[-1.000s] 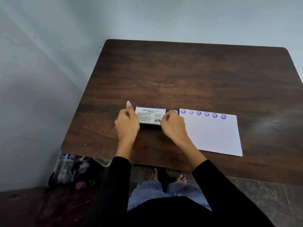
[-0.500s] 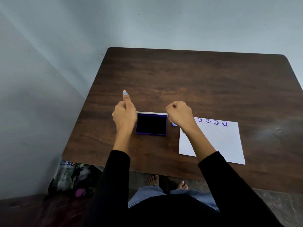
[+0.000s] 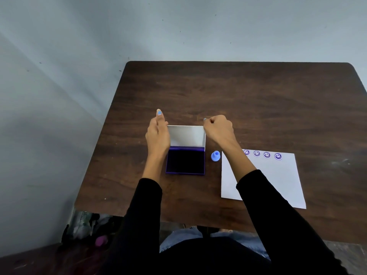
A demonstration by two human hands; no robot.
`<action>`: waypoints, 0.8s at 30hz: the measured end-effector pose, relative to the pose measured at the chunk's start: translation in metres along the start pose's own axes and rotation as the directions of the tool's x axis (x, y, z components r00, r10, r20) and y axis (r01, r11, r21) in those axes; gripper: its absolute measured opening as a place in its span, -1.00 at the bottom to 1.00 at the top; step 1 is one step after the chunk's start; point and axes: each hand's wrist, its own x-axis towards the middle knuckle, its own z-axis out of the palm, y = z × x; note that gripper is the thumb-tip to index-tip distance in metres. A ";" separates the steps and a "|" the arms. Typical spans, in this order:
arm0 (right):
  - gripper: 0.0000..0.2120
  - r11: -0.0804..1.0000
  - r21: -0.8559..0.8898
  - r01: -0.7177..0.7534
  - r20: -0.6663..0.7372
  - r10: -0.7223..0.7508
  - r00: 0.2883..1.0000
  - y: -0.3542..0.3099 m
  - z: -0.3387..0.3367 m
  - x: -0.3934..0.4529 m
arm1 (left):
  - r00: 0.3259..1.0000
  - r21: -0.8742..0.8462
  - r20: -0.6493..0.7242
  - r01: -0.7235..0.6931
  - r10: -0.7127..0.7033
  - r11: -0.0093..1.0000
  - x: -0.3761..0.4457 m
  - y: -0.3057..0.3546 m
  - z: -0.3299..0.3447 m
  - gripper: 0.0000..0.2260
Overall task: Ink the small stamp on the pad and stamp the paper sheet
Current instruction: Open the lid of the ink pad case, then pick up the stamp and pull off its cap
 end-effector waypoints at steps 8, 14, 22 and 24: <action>-0.65 0.996 -0.025 -0.080 0.017 0.080 0.997 0.004 0.013 0.024 | 0.995 -0.004 0.065 0.072 -0.072 0.997 0.020 -0.006 0.008 -0.43; -0.69 0.991 -0.071 -0.111 0.031 0.113 0.993 0.009 0.021 0.034 | 0.985 -0.028 0.114 0.134 -0.130 0.991 0.033 -0.012 0.012 -0.41; -0.70 0.988 -0.085 -0.126 0.040 0.129 0.991 0.011 0.020 0.032 | 0.981 -0.018 0.117 0.157 -0.154 0.987 0.036 -0.013 0.014 -0.41; -0.75 0.990 -0.074 -0.117 0.030 0.120 0.992 0.012 0.016 0.030 | 0.985 -0.029 0.101 0.143 -0.140 0.989 0.033 -0.013 0.013 -0.42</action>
